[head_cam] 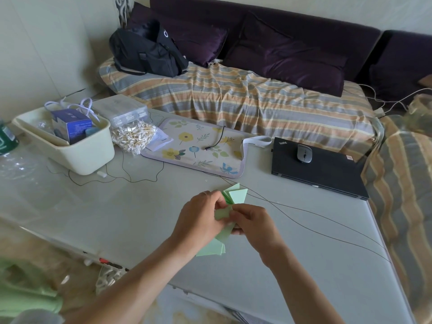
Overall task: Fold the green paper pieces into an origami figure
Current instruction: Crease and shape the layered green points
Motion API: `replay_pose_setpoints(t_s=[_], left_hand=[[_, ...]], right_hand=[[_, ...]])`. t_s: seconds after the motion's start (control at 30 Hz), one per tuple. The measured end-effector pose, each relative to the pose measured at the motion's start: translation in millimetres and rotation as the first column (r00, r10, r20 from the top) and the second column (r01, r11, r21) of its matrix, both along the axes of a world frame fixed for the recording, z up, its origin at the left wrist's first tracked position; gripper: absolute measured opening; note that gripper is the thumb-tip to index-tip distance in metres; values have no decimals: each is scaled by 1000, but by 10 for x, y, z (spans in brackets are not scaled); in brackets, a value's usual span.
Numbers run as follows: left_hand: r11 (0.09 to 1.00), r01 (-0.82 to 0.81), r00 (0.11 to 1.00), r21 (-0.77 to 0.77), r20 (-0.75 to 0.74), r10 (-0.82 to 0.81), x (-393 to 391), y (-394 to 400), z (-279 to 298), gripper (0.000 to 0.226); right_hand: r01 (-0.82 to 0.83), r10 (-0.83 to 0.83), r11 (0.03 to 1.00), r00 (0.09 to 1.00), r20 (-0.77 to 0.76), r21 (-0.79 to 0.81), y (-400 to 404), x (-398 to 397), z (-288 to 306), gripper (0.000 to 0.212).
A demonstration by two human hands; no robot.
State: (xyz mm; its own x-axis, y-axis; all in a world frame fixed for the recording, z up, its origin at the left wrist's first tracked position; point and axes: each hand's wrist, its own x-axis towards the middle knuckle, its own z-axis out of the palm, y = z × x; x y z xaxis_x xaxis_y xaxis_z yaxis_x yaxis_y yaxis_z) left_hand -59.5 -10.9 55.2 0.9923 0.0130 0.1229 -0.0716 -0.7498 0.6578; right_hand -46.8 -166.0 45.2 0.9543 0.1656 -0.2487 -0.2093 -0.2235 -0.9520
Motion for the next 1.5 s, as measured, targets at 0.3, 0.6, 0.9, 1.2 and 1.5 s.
replay_pose_setpoints(t_s=[0.3,0.6,0.9,1.2,1.5], left_hand=[[996,-68,991,-55,-120,61,-10,-8,20,12],[940,-222,936,-257,-326,132,-16,-6,77,8],[791,-362,864,-494,-497,85,-52,-47,168,14],[662,-439,852,-607,-516,92,-2,-14,133,19],[685,-360,863,-633,-505,-13,4,-11,137,23]], right_hand=[[82,-56,976,990,131,-202,9,14,-35,11],[88,-35,968,975,219,-235,4,10,-38,9],[140,20,933,899,437,-332,9,-5,-67,12],[100,123,935,808,576,-340,34,-8,-144,7],[66,66,962,885,461,-264,4,2,-69,21]])
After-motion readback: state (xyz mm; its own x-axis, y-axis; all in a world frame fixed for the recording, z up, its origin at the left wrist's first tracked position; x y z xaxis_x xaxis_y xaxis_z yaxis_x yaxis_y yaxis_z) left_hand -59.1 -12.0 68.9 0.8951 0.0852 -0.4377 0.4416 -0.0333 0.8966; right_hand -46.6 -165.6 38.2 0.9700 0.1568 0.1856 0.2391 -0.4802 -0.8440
